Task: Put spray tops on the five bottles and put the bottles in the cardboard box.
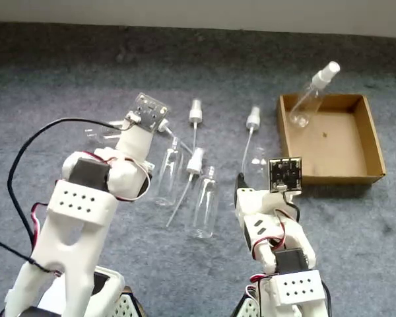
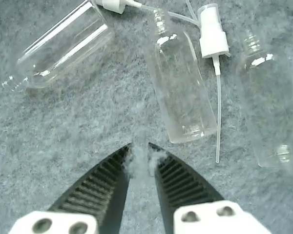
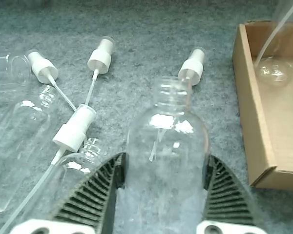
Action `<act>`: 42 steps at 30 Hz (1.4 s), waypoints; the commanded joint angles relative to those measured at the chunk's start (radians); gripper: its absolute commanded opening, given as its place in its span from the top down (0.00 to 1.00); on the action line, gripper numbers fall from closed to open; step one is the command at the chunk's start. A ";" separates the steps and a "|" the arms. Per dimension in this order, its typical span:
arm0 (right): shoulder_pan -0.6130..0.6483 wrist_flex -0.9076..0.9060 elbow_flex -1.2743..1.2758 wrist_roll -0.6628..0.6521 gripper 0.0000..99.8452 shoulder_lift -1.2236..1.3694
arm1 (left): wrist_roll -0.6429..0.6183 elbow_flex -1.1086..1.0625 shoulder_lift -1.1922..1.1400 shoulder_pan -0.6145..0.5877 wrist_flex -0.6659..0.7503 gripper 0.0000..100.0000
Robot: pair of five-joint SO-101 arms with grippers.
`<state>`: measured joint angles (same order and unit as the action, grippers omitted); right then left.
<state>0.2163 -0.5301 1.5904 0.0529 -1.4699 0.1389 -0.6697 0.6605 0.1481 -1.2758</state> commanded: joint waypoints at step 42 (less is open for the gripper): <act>-0.053 0.025 0.025 0.003 0.84 -0.008 | 0.000 1.379 -1.388 0.070 0.132 0.87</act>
<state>0.1734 -0.5271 1.6241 0.0529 -1.4699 0.1389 0.4872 -0.6283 0.2325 -1.1546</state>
